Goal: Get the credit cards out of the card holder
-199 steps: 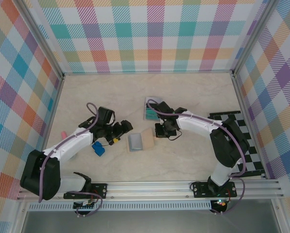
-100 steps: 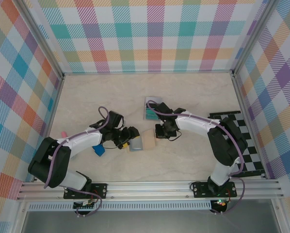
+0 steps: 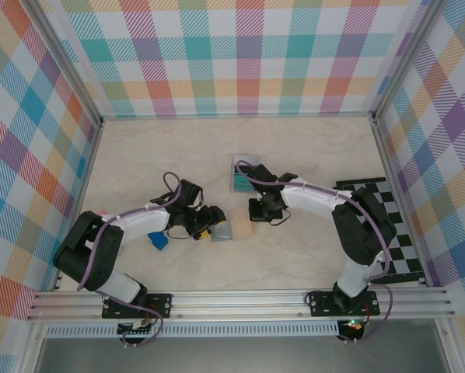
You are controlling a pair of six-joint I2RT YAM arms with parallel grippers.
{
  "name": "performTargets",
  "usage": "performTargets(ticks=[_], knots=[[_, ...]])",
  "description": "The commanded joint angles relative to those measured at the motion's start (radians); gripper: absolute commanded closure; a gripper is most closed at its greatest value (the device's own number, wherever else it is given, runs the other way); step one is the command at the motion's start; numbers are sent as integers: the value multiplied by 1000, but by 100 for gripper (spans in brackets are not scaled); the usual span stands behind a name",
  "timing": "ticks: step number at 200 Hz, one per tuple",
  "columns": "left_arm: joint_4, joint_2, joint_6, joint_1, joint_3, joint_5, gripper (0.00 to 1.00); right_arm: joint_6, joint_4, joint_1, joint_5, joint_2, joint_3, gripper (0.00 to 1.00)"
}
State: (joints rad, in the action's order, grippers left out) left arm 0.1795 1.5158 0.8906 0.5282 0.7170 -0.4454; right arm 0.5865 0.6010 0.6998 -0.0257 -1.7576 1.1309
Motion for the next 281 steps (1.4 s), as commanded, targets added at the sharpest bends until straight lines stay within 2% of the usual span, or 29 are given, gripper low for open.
performTargets(ticks=[1,52,163,193,224,261,281], knots=[[-12,2,1,9,22,-16,38,6,-7,-6,-28,-20,-9,93],[11,-21,-19,9,33,-10,42,7,-10,-6,-33,-25,-8,93],[26,-9,-39,18,77,-29,44,7,-16,-6,-50,-33,-2,93],[-22,-5,-32,22,66,-63,44,7,-16,-6,-54,-35,1,93],[-124,11,-3,56,80,-112,48,11,-15,-6,-47,-24,0,93],[-157,69,4,112,138,-106,51,37,-29,-9,-32,3,-18,89],[-161,116,8,136,168,-97,50,59,-29,-17,-28,19,-33,86]])
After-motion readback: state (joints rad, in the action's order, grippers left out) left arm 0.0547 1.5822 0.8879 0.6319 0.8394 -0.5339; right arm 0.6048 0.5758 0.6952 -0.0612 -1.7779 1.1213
